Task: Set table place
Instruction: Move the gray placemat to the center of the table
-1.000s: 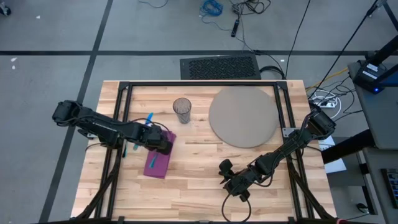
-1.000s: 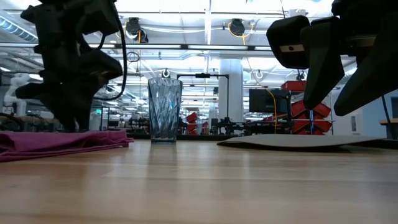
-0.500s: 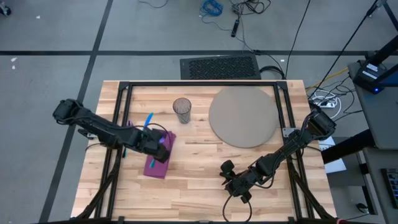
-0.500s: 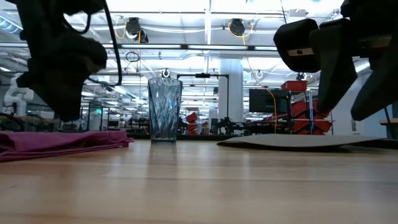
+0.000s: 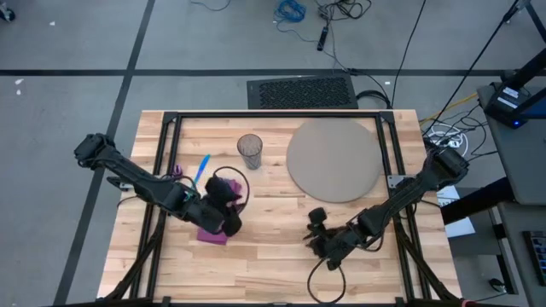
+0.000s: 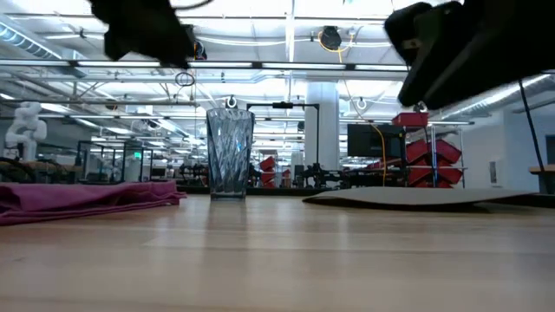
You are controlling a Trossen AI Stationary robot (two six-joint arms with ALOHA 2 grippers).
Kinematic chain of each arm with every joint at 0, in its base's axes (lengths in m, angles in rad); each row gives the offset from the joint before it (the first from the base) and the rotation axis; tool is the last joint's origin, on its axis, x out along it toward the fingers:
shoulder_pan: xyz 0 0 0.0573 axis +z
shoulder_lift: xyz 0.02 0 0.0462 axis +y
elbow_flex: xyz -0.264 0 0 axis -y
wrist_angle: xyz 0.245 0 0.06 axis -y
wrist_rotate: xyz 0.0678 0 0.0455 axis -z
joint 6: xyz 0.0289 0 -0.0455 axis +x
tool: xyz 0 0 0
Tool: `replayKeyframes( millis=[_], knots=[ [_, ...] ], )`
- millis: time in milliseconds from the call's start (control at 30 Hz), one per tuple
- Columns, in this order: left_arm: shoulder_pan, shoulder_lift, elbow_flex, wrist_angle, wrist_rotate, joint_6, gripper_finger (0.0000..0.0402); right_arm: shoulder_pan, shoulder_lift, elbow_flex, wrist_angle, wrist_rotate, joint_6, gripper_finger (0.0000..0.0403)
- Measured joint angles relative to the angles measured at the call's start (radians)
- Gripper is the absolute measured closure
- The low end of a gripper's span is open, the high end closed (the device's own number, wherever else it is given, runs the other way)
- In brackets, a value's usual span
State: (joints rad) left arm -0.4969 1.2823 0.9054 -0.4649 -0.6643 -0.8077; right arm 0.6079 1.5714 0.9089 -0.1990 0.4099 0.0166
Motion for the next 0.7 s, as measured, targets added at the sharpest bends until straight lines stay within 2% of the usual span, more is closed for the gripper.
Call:
replayKeyframes(
  millis=[67,133,333,467,700],
  knots=[
    [-0.018,0.000,0.000,0.055,-0.013,0.066,0.0285,-0.006,-0.076,0.000,-0.111,0.037,0.060,0.0314],
    [-0.034,0.008,0.000,0.089,-0.027,0.097,0.0285,-0.025,-0.156,0.000,-0.237,0.031,0.141,0.0314],
    [-0.076,0.065,0.000,0.122,-0.029,0.135,0.0285,-0.099,-0.294,0.001,-0.653,-0.160,0.328,0.0314],
    [-0.094,0.127,0.000,0.152,-0.028,0.136,0.0285,-0.112,-0.264,0.001,-0.857,-0.177,0.352,0.0314],
    [-0.103,0.231,0.000,0.256,-0.020,0.134,0.0285,-0.094,-0.105,0.001,-0.886,-0.118,0.332,0.0314]
  ],
)
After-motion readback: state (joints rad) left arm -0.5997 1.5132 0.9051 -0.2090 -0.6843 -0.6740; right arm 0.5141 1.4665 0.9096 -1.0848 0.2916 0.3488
